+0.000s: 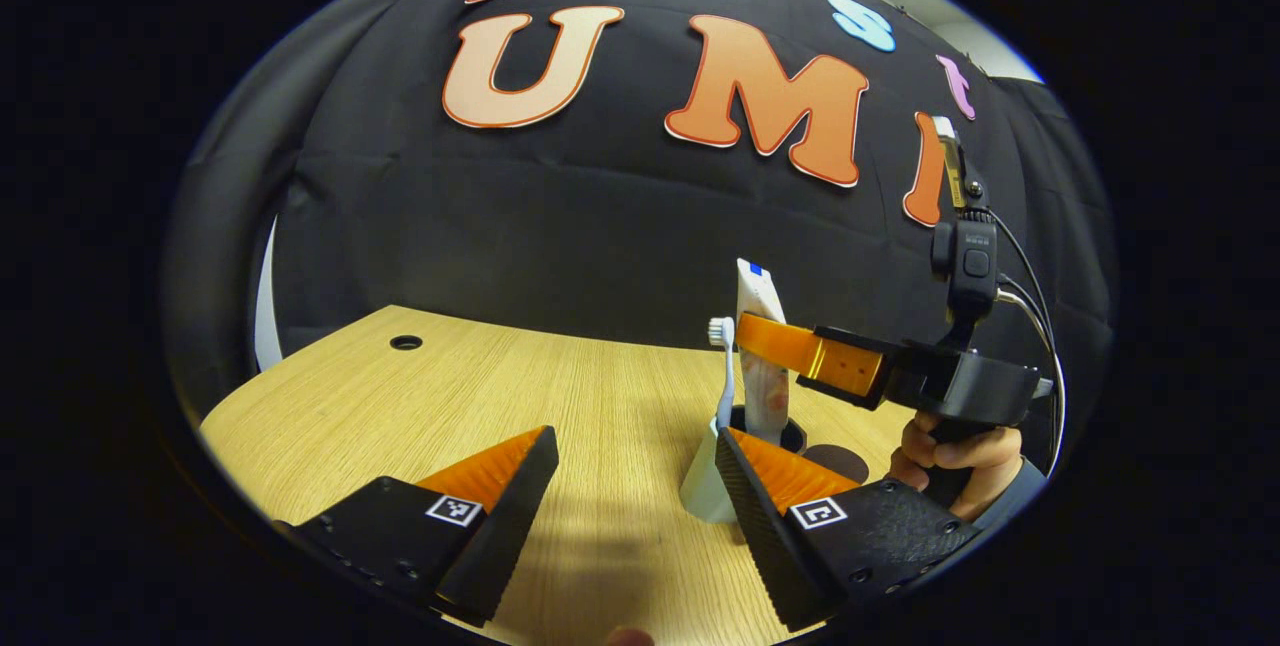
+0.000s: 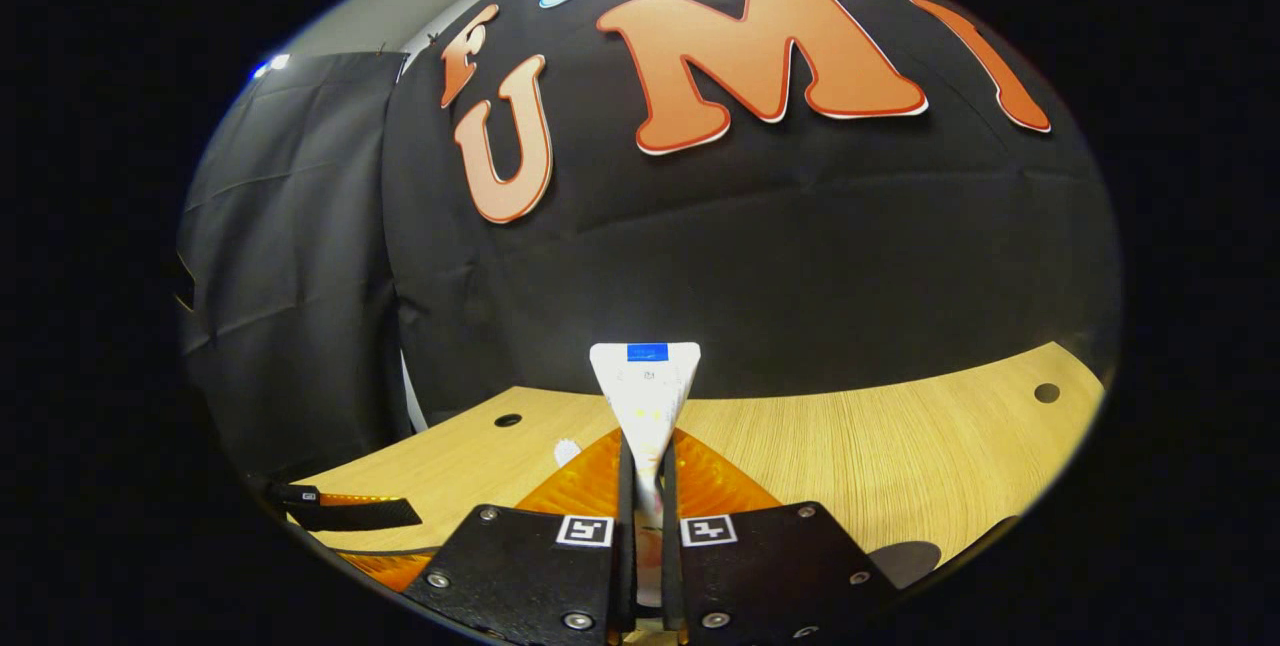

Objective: Put the toothbrush and toothpaste on the desktop into the cup, then pick up the cup and place it on the coaster on the desktop.

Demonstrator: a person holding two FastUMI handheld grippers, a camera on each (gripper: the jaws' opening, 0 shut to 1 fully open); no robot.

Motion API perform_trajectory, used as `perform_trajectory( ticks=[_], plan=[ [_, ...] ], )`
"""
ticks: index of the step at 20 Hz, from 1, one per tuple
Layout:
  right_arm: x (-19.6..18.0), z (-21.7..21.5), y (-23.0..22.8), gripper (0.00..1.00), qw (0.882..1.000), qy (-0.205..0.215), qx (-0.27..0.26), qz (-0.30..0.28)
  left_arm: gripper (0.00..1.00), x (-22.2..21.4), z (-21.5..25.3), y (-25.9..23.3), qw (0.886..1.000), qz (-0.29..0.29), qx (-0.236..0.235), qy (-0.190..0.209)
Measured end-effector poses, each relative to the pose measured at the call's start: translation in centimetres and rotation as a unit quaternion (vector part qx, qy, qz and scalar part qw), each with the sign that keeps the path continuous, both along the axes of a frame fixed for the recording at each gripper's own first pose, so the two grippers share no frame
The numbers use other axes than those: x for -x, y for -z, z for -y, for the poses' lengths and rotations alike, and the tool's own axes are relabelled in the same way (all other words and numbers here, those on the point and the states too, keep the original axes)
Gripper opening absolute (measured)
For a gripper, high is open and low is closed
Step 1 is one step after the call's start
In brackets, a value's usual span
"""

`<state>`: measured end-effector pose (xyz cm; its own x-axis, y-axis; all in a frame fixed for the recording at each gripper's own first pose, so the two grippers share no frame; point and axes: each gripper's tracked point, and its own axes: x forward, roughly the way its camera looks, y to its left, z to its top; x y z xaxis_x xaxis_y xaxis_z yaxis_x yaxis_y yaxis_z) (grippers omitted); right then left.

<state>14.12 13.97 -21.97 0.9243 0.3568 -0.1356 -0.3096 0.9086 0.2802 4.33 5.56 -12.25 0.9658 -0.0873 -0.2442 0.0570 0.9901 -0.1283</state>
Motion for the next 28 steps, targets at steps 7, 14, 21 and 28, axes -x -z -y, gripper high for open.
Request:
perform_trajectory(
  ticks=[7,14,21,28],
  plan=[
    [1.6,0.1,0.3,0.26,0.999,-0.011,0.028,-0.013,0.95,0.4,0.2,0.4,1.000,-0.016,0.009,-0.003],
    [2.9,1.5,-2.4,0.59,1.000,-0.011,0.026,0.012,0.95,1.0,1.7,1.2,0.999,-0.041,0.011,0.012],
    [4.8,4.9,-5.3,0.80,0.999,0.003,0.020,0.034,0.95,0.4,5.9,1.3,0.995,-0.087,0.007,0.045],
    [7.0,10.6,-7.0,0.90,0.997,0.036,0.037,0.051,0.96,-1.2,9.4,1.3,0.987,-0.142,-0.009,0.075]
  ],
)
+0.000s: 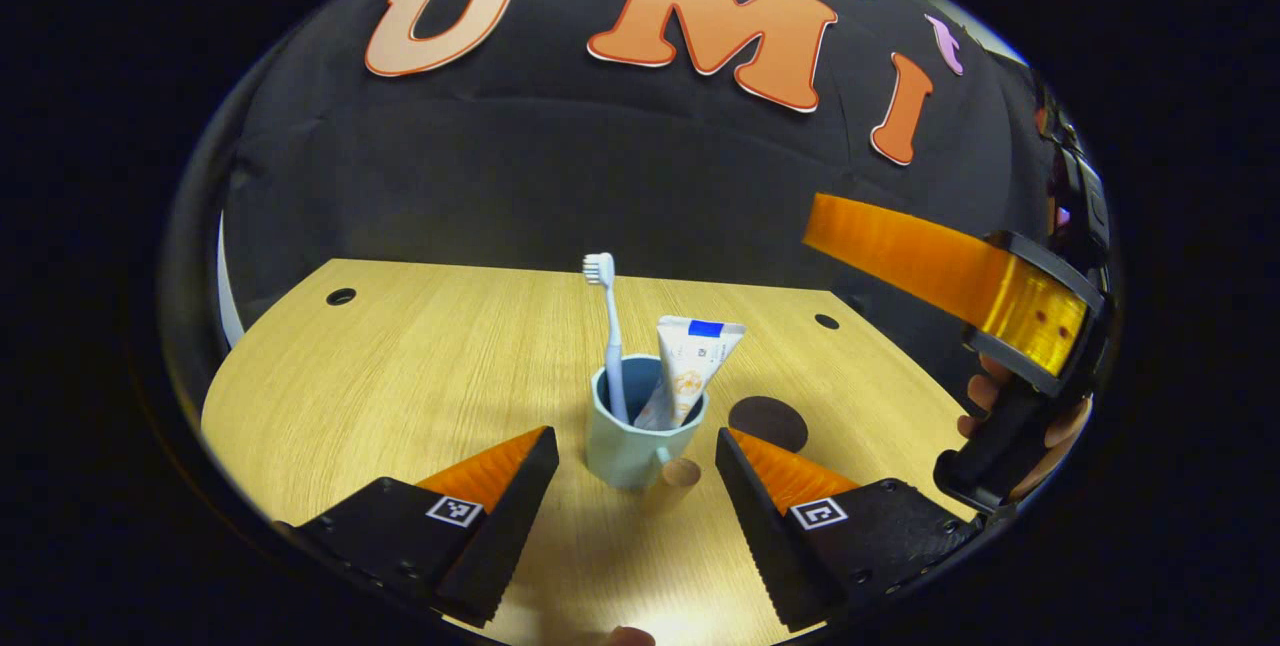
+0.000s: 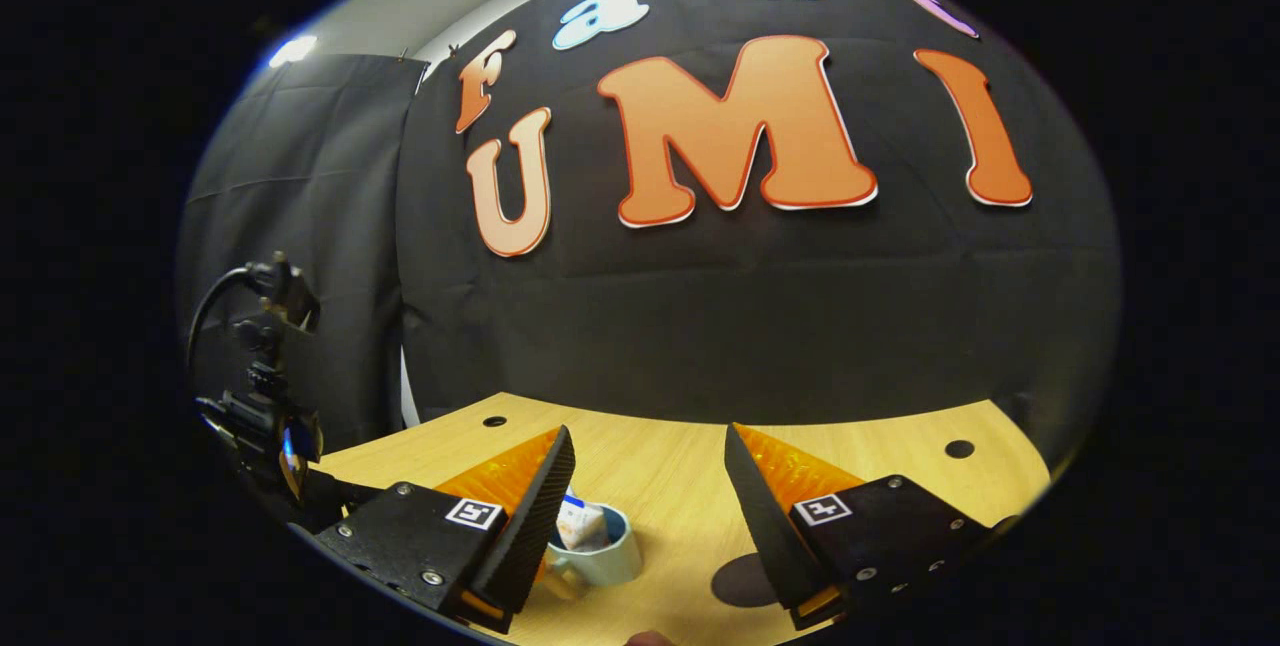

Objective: Put the toothbrush and toothpaste on the desktop into the cup, then pick up the cup and place it on the coaster on the desktop.

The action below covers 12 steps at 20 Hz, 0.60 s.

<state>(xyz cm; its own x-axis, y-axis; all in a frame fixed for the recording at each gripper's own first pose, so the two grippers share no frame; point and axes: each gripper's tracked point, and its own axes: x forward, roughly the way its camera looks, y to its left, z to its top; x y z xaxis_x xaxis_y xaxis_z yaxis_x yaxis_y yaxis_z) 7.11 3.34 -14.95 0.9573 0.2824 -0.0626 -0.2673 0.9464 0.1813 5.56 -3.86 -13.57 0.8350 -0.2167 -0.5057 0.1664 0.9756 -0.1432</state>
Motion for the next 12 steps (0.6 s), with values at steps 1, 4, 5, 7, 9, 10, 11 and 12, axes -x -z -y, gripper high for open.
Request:
perform_trajectory(
  ticks=[1,4,5,7,9,10,11,12],
  plan=[
    [0.4,0.8,-0.2,0.91,1.000,0.004,0.001,0.003,0.96,-0.4,0.4,0.2,1.000,-0.012,-0.001,0.004],
    [1.6,3.4,-0.7,0.91,1.000,0.017,0.006,0.006,0.95,-0.8,1.3,1.7,0.997,-0.072,0.009,0.010],
    [2.0,4.2,-0.8,0.91,1.000,0.019,0.009,0.008,0.96,-1.0,1.3,2.5,0.995,-0.096,0.009,0.005],
    [2.5,5.8,-0.6,0.91,1.000,0.021,0.017,0.014,0.92,-1.2,1.1,3.5,0.990,-0.138,0.008,-0.013],
    [3.2,7.2,0.2,0.91,0.999,0.026,0.031,0.011,0.93,-1.0,1.4,4.6,0.983,-0.184,0.009,-0.021],
    [3.6,7.8,0.3,0.91,0.999,0.026,0.036,0.013,0.96,-1.0,1.3,5.0,0.980,-0.198,-0.002,-0.026],
    [3.9,8.3,0.3,0.92,0.999,0.027,0.039,0.015,0.96,-1.1,1.2,5.3,0.977,-0.210,-0.013,-0.032],
    [4.1,8.7,0.5,0.92,0.999,0.027,0.039,0.018,0.96,-1.3,1.2,5.3,0.975,-0.216,-0.021,-0.037]
  ],
)
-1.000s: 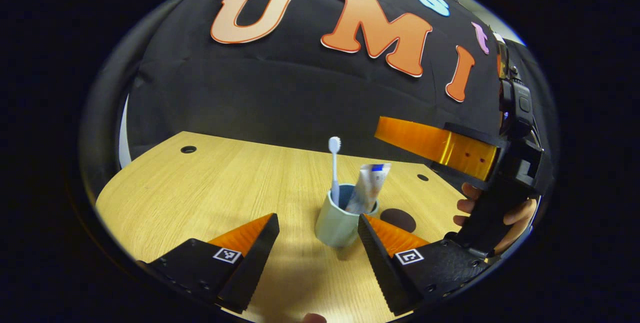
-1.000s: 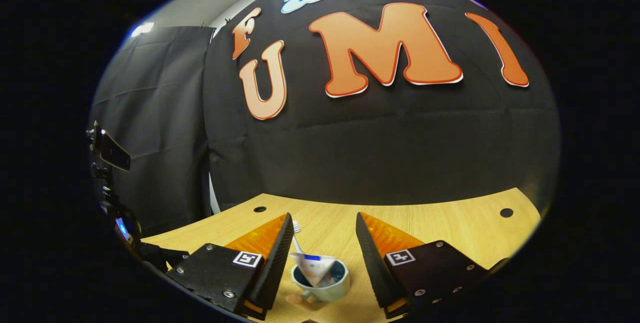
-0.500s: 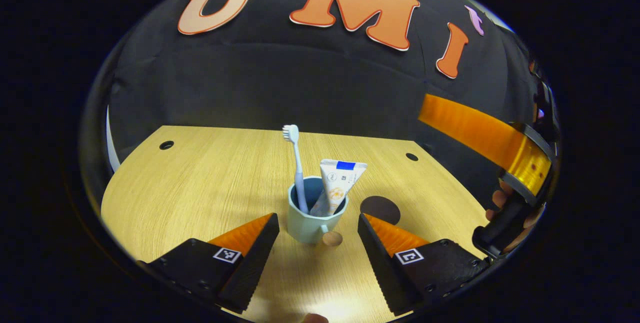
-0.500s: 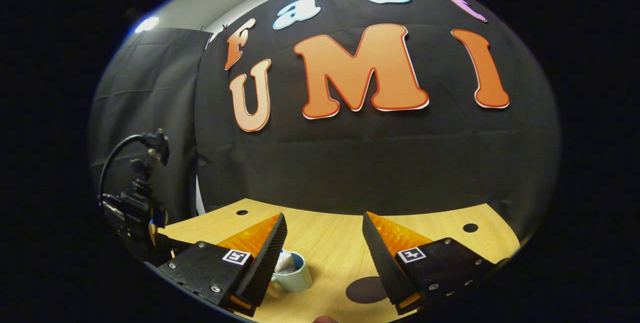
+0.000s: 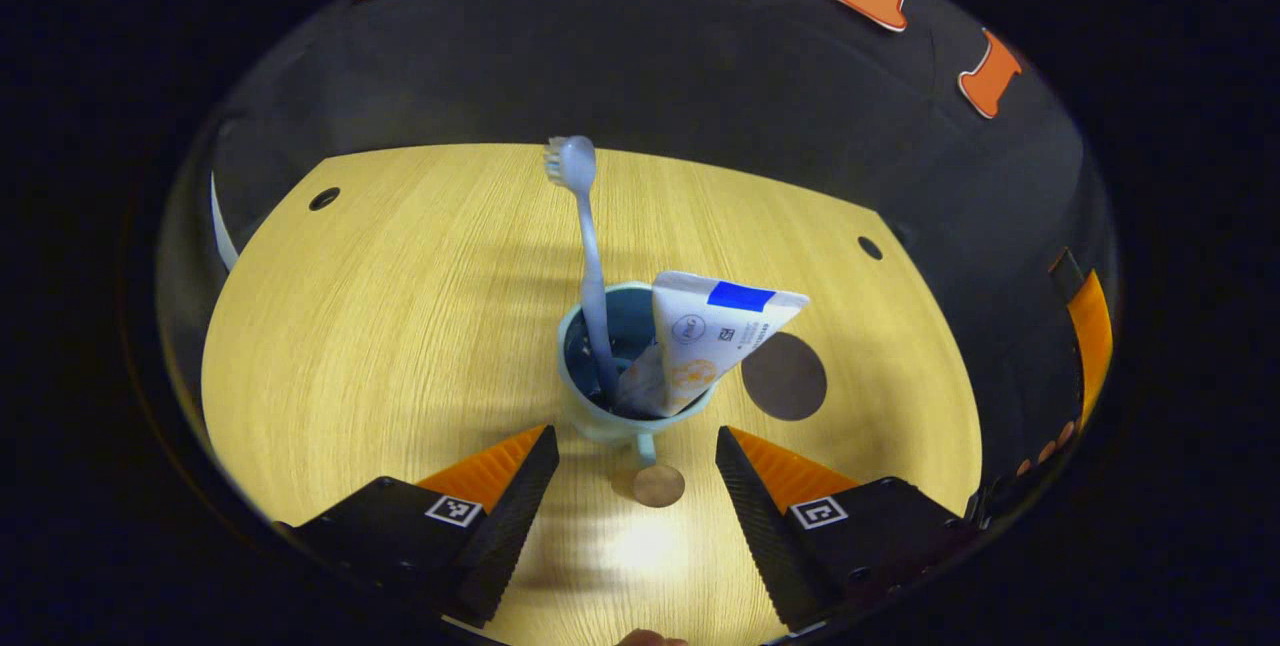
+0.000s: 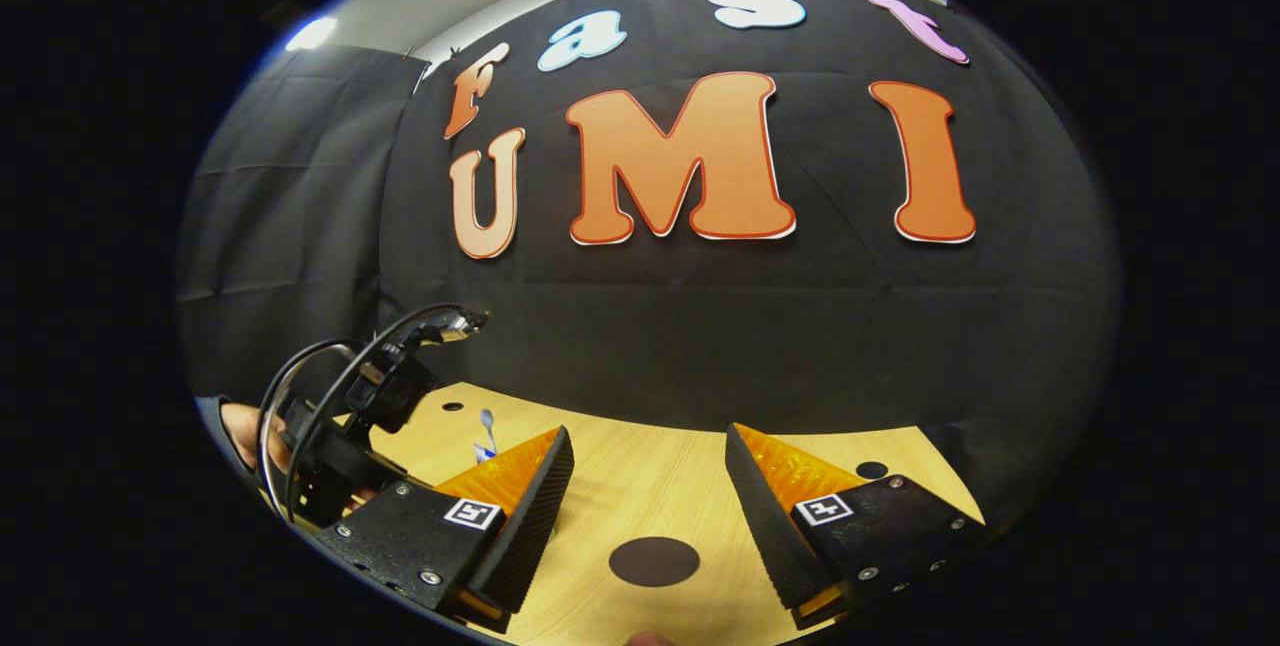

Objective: Put the toothbrush and toothpaste on the desktop into the cup, then pick up the cup and place it on the coaster on the desktop.

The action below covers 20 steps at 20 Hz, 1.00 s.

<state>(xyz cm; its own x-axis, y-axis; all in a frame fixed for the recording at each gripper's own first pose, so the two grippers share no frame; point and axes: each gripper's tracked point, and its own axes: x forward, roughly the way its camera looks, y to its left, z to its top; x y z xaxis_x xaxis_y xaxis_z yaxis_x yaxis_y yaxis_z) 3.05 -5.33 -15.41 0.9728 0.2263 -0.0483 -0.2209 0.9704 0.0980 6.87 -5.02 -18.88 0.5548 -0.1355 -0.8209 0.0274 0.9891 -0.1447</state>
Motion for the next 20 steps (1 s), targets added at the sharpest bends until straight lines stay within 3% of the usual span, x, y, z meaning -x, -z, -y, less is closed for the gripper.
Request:
perform_trajectory(
  ticks=[6,7,10,15,17,19,20],
  plan=[
    [1.9,0.1,1.2,0.92,1.000,-0.025,0.002,-0.004,0.91,-0.4,0.2,1.1,0.997,-0.076,-0.020,-0.020],
    [2.2,0.0,1.3,0.93,1.000,-0.029,0.003,-0.002,0.94,-0.8,0.0,0.9,0.996,-0.079,-0.025,-0.024],
    [3.0,-1.1,1.5,0.93,0.999,-0.051,0.008,0.002,0.83,-1.5,0.3,1.1,0.994,-0.095,-0.045,-0.025],
    [4.0,-2.1,2.6,0.93,0.997,-0.071,0.026,-0.002,0.76,-1.8,0.7,2.0,0.988,-0.129,-0.085,-0.030],
    [4.5,-2.4,3.4,0.93,0.996,-0.079,0.034,-0.006,0.66,-2.4,0.7,2.2,0.986,-0.138,-0.091,-0.030],
    [4.6,-2.3,3.9,0.93,0.996,-0.078,0.038,-0.010,0.61,-3.2,0.6,2.6,0.983,-0.146,-0.102,-0.035],
    [4.7,-2.3,4.0,0.93,0.996,-0.079,0.037,-0.012,0.48,-3.7,0.4,2.9,0.982,-0.150,-0.107,-0.044]
  ],
)
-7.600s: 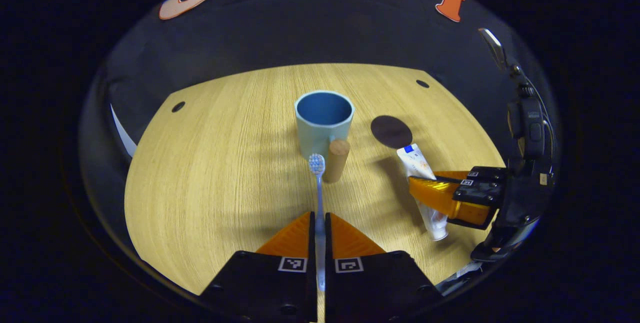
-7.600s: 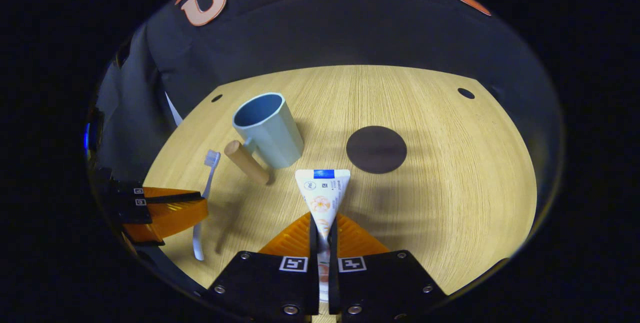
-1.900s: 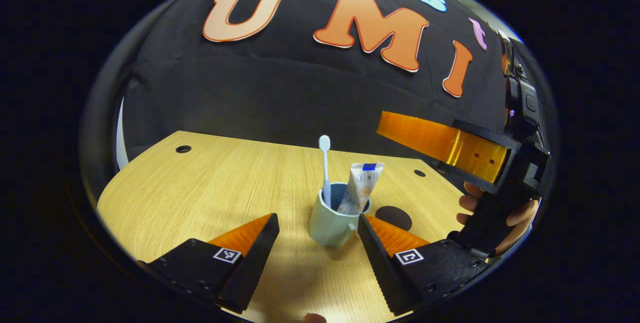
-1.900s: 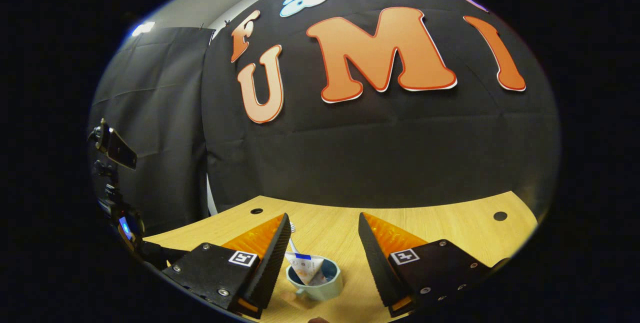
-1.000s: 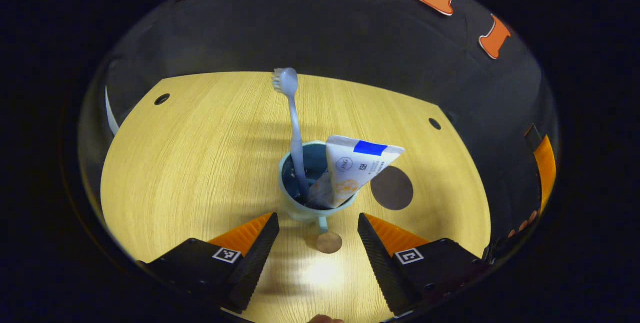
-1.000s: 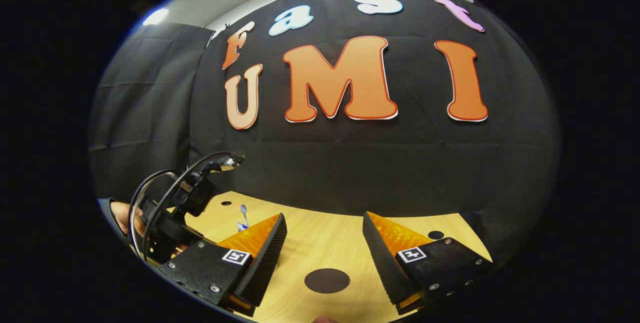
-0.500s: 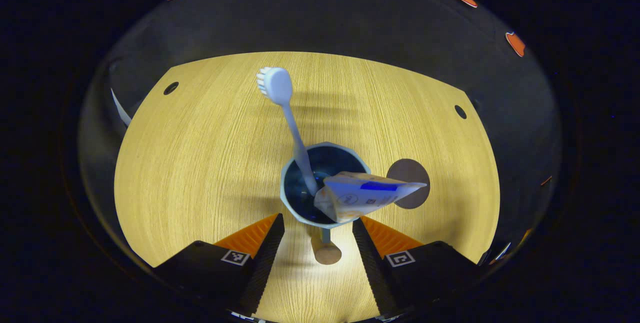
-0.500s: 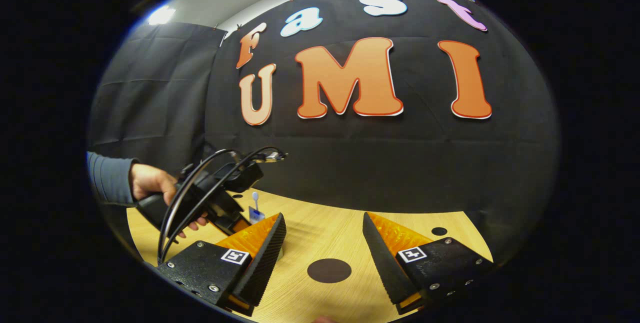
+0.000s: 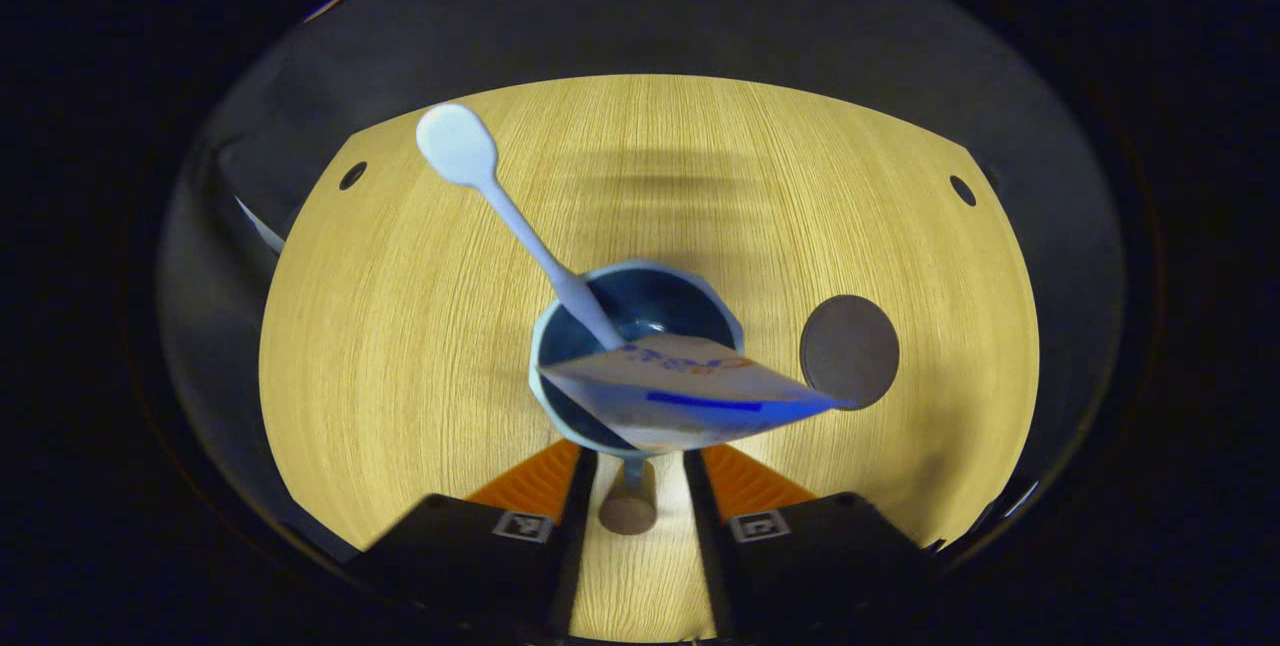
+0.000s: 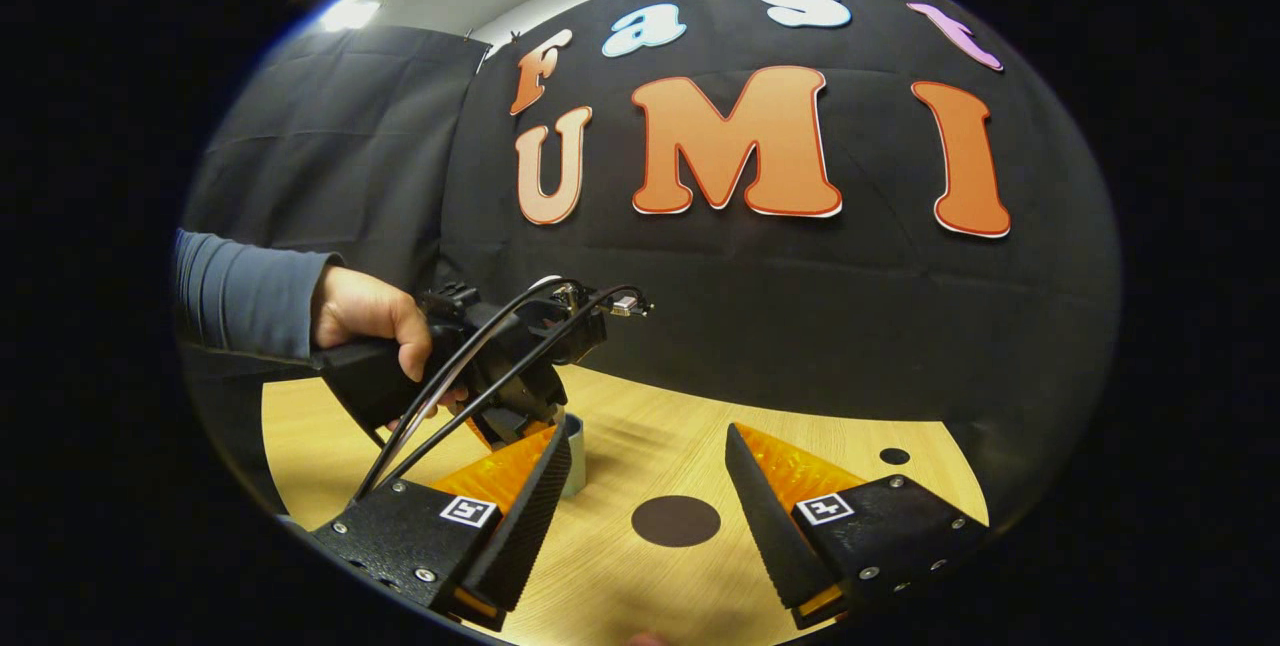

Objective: Put the toothbrush and toothpaste on the desktop into the cup, then pick up the cup and place it on the coaster on the desktop.

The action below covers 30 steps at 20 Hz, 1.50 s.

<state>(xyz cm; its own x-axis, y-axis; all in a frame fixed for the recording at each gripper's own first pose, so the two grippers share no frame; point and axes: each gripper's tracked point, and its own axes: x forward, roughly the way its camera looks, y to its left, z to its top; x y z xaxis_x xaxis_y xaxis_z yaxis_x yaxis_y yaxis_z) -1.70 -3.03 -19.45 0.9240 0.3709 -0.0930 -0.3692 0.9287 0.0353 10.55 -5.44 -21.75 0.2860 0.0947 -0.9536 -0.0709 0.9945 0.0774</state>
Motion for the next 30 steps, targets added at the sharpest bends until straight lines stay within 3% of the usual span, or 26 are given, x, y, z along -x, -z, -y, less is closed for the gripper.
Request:
perform_trajectory(
  ticks=[1,2,8,10,11,13,15,24,30],
  plan=[
    [0.0,0.1,0.2,0.94,1.000,0.001,-0.003,-0.003,0.34,-0.9,0.1,0.2,1.000,0.001,-0.001,-0.002],
    [0.2,0.0,0.2,0.94,1.000,0.000,-0.007,-0.004,0.27,-1.5,0.2,0.5,1.000,-0.001,-0.001,-0.001],
    [0.3,0.9,-0.2,0.94,1.000,0.012,-0.011,-0.001,0.22,-6.7,0.2,1.6,1.000,0.003,0.000,0.004],
    [0.3,1.4,-0.5,0.94,1.000,0.020,-0.013,0.003,0.22,-9.1,0.2,2.2,1.000,0.011,0.001,0.006],
    [0.4,1.8,-0.5,0.93,1.000,0.024,-0.015,0.004,0.22,-6.7,0.5,0.2,1.000,0.017,-0.002,0.007],
    [0.4,2.4,-0.6,0.94,0.999,0.034,-0.023,0.002,0.20,-7.9,-0.5,-0.7,1.000,0.022,0.003,0.003],
    [0.3,2.9,-0.5,0.94,0.999,0.043,-0.031,-0.001,0.20,-6.3,-0.8,1.5,1.000,0.025,0.012,0.004],
    [2.4,6.7,0.8,0.93,0.994,0.098,-0.042,-0.010,0.20,-7.2,2.6,-3.4,0.997,0.055,0.017,0.048],
    [4.9,10.4,0.9,0.93,0.990,0.135,-0.043,0.001,0.20,-8.0,6.0,-1.5,0.994,0.053,0.021,0.091]
  ],
)
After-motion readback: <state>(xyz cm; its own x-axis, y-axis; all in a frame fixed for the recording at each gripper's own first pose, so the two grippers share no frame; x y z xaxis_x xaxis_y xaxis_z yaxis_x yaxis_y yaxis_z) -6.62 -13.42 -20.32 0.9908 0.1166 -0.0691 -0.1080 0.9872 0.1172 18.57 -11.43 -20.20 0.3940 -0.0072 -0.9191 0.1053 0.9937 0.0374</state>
